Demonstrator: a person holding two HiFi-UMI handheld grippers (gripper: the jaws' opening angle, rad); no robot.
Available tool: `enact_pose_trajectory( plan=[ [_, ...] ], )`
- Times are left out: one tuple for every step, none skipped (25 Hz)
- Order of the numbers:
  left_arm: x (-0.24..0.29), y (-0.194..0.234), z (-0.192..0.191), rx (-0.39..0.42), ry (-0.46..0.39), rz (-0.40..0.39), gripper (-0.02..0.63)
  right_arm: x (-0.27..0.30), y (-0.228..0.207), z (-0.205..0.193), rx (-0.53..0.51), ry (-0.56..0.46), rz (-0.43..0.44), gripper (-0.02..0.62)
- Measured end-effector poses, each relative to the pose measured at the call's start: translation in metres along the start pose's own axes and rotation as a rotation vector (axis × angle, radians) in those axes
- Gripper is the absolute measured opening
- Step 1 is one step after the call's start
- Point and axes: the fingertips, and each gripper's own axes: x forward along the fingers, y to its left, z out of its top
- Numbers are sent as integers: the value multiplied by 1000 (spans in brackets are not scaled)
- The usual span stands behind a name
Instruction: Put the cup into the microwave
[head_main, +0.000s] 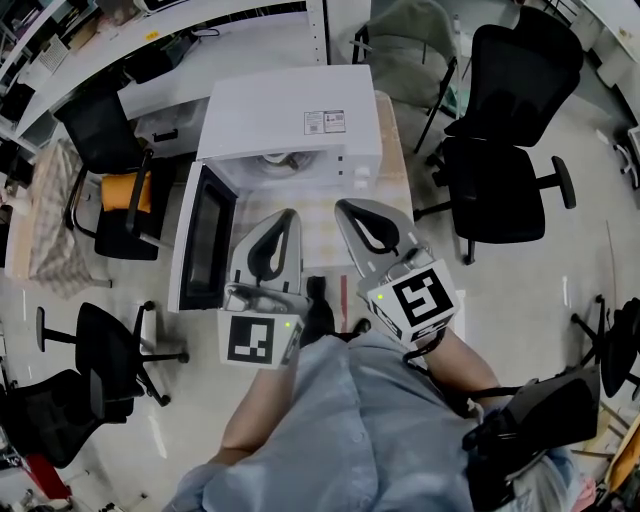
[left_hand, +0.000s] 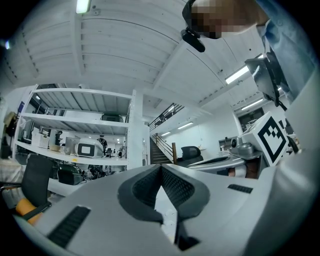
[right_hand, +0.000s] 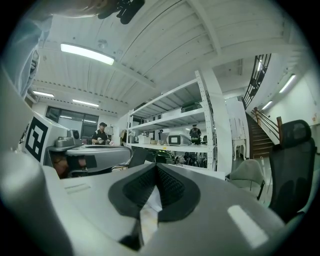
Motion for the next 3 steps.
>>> enact_pose_trajectory(
  plan=[
    [1, -1, -1, -1, 6, -1, 5, 0, -1, 0, 1, 0, -1, 2],
    [2, -1, -2, -3, 10, 0, 5, 0, -3, -1, 2, -1, -2, 2],
    [2, -1, -3, -5, 14, 3, 5, -1, -4, -1, 3, -2, -3, 2]
  ],
)
